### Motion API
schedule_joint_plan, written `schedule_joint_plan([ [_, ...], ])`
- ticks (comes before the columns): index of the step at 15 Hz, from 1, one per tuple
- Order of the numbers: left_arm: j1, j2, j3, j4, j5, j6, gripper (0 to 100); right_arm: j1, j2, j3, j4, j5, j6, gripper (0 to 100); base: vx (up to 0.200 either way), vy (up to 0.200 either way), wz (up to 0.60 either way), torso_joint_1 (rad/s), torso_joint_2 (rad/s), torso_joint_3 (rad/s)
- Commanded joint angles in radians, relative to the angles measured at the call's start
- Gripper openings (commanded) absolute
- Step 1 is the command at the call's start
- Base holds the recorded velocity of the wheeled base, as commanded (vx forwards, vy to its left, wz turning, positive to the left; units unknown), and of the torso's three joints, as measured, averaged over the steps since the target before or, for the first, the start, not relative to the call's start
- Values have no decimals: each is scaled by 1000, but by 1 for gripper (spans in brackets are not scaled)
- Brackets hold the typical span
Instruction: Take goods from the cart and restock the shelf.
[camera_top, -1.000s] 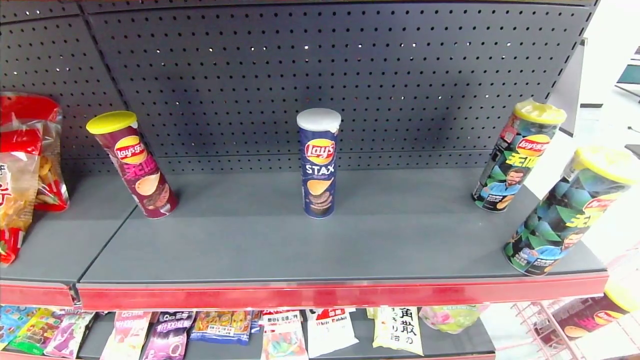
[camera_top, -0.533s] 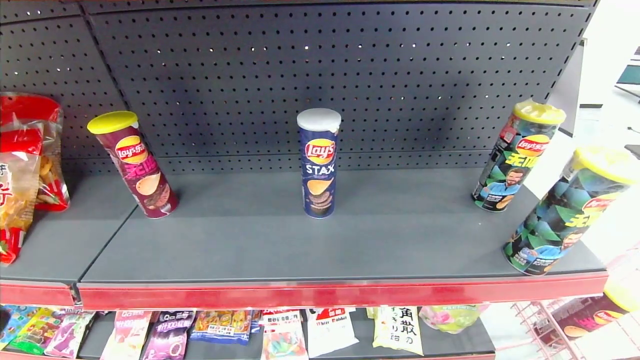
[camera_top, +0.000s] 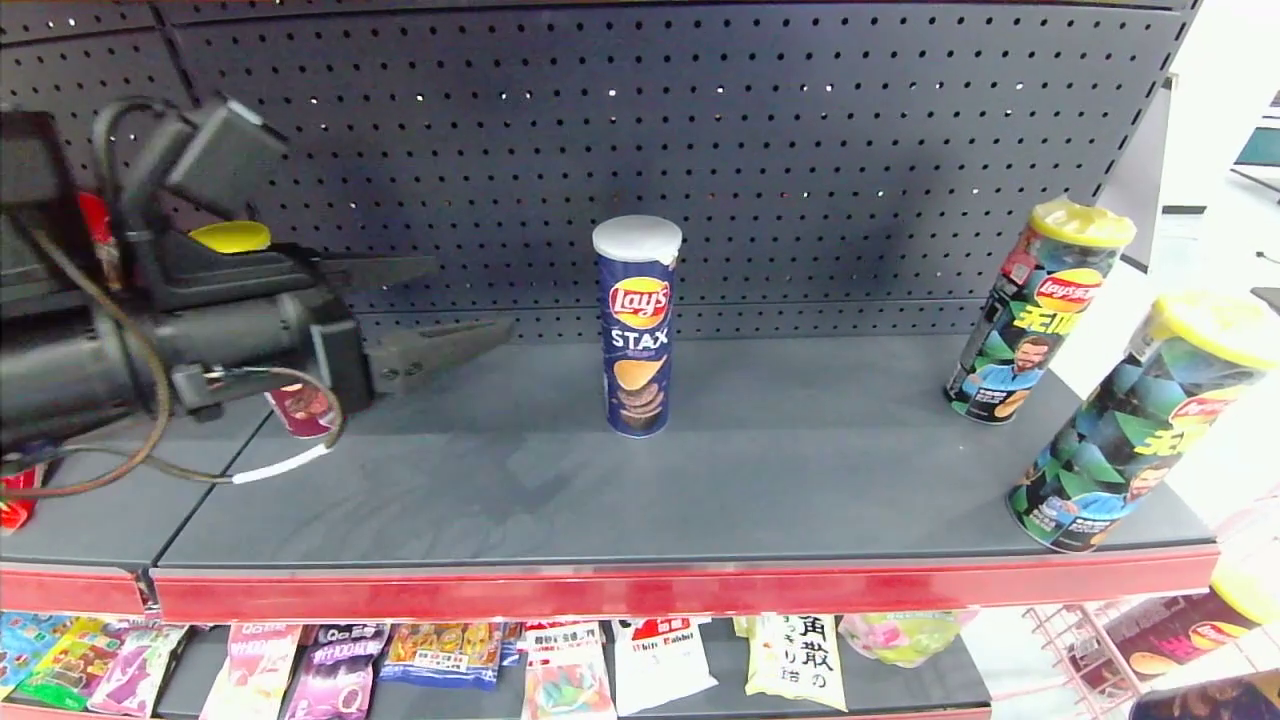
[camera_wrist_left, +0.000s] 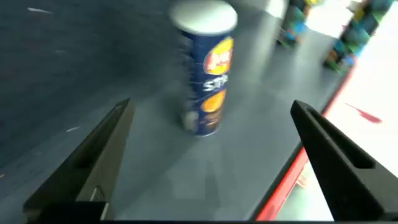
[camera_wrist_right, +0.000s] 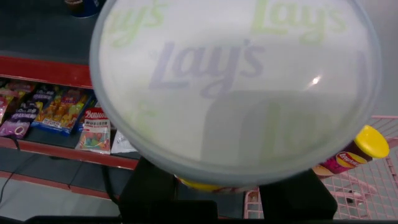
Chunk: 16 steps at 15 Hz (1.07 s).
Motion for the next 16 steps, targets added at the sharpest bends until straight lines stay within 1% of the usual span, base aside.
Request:
schedule_joint_plan([
  [1, -39, 254, -99, -25, -64, 36, 100, 0, 30, -8, 0, -2, 0, 0, 0, 0, 0, 0, 0, 0],
  [3, -42, 334, -162, -25, -98, 95, 100, 0, 30, -8, 0, -3, 0, 0, 0, 0, 0, 0, 0, 0],
  [4, -42, 370, -200, -25, -109, 111, 100, 0, 30, -8, 0, -3, 0, 0, 0, 0, 0, 0, 0, 0],
  [5, -42, 406, -240, -25, -109, 114, 100, 0, 30, -10, 0, -5, 0, 0, 0, 0, 0, 0, 0, 0],
  [6, -42, 426, -265, -25, -110, 114, 100, 0, 30, -10, 0, -5, 0, 0, 0, 0, 0, 0, 0, 0],
  [7, -42, 470, -325, -25, -110, 114, 100, 0, 30, -10, 0, -6, 0, 0, 0, 0, 0, 0, 0, 0],
  [9, -50, 499, -361, -25, -109, 113, 100, 0, 28, -10, 0, -6, 0, 0, 0, 0, 0, 0, 0, 0],
  [10, -58, 527, -404, -22, -110, 107, 100, -1, 28, -10, 0, -6, 0, 0, 0, 0, 0, 0, 0, 0],
  [12, -73, 559, -456, -20, -110, 105, 100, -1, 30, -8, 0, -6, 0, 0, 0, 0, 0, 0, 0, 0],
  [13, -74, 565, -463, -20, -110, 105, 100, -1, 30, -8, 0, -6, 0, 0, 0, 0, 0, 0, 0, 0],
  [14, -84, 587, -498, -17, -110, 102, 100, -1, 30, -8, 0, -6, 0, 0, 0, 0, 0, 0, 0, 0],
  [16, -99, 599, -533, -17, -109, 49, 100, -1, 30, -7, 0, -6, 0, 0, 0, 0, 0, 0, 0, 0],
])
